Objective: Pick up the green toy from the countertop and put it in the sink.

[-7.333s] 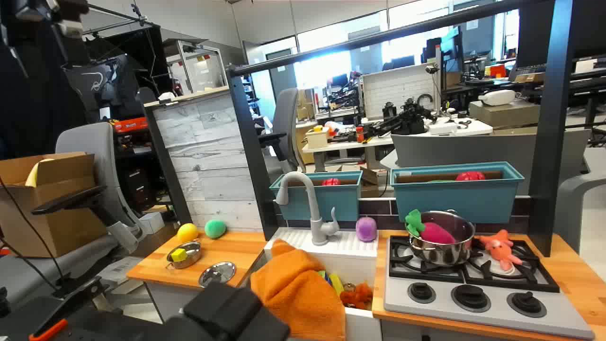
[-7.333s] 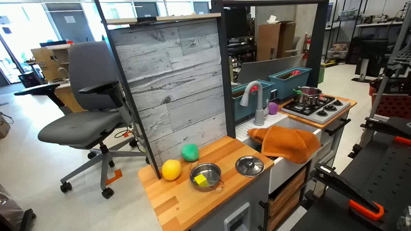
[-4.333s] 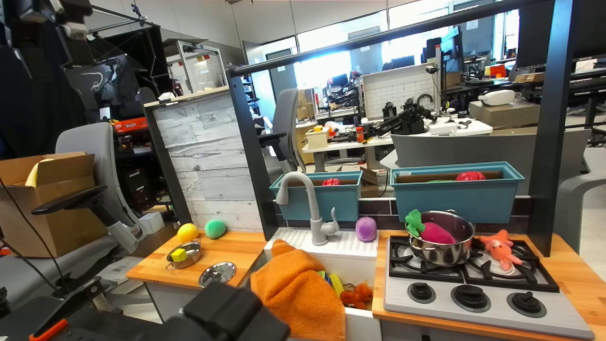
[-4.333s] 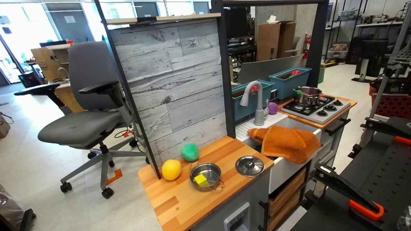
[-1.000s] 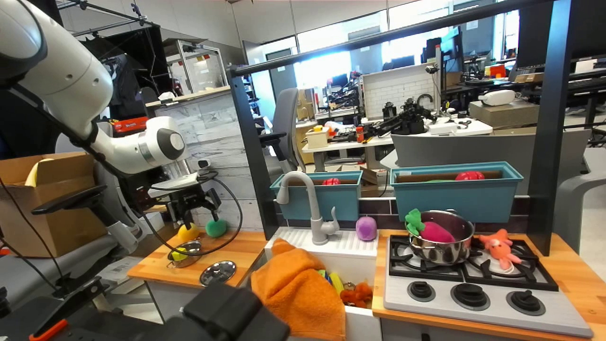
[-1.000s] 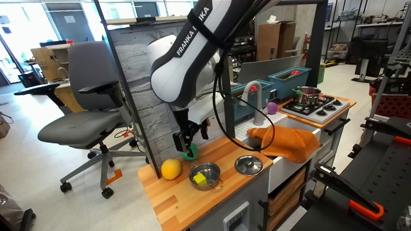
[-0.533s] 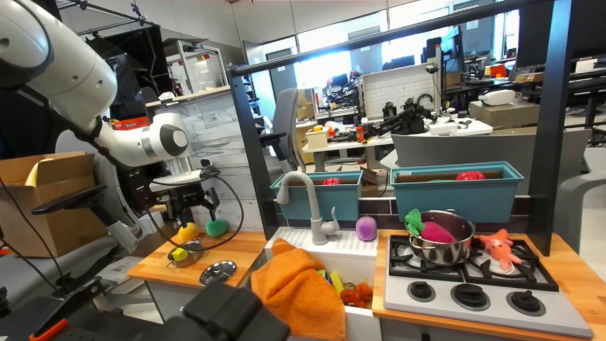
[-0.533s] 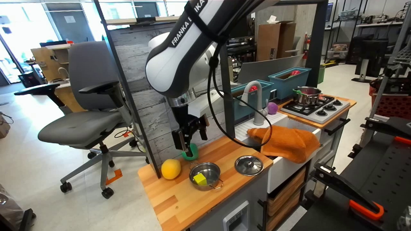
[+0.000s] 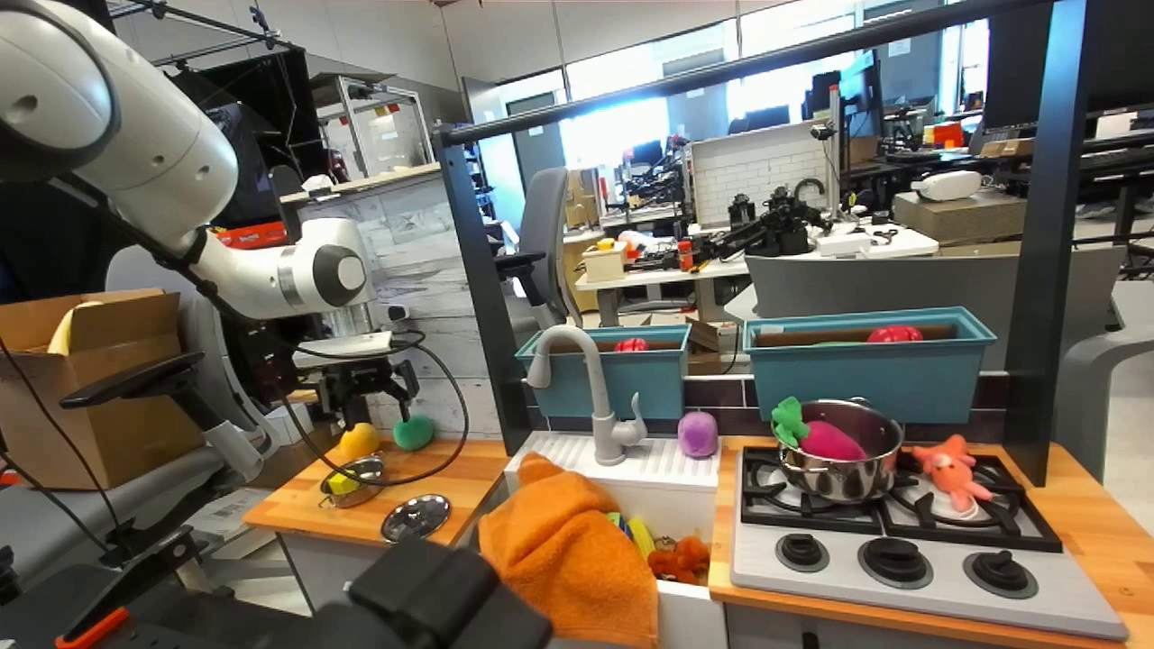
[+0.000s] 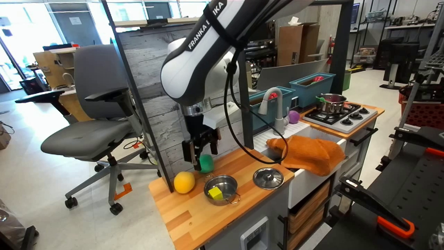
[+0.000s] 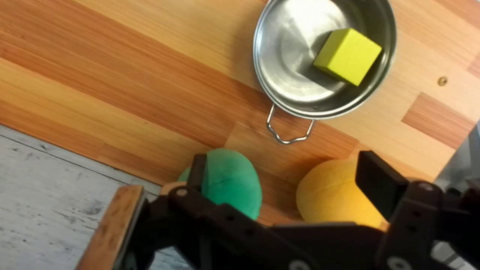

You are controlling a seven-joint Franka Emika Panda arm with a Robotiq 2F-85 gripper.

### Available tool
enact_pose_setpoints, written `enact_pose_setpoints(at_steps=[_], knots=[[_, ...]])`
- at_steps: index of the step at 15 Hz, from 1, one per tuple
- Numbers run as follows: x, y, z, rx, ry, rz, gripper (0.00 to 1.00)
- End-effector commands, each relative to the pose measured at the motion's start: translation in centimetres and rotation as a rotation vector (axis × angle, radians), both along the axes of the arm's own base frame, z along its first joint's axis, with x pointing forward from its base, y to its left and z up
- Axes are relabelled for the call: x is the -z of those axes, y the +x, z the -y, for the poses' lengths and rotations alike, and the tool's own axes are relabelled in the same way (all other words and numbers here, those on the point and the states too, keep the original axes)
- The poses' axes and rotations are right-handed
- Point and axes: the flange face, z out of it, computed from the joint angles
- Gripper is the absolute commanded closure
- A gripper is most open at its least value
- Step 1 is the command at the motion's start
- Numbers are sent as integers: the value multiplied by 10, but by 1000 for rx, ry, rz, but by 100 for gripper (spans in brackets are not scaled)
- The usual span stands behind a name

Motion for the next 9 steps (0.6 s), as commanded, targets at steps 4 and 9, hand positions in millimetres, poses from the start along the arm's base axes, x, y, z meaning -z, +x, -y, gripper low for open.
enact_pose_setpoints(at_steps=[4,9], knots=[[-2,27,8,45,178,214,0],[2,29,8,71,182,395,0]])
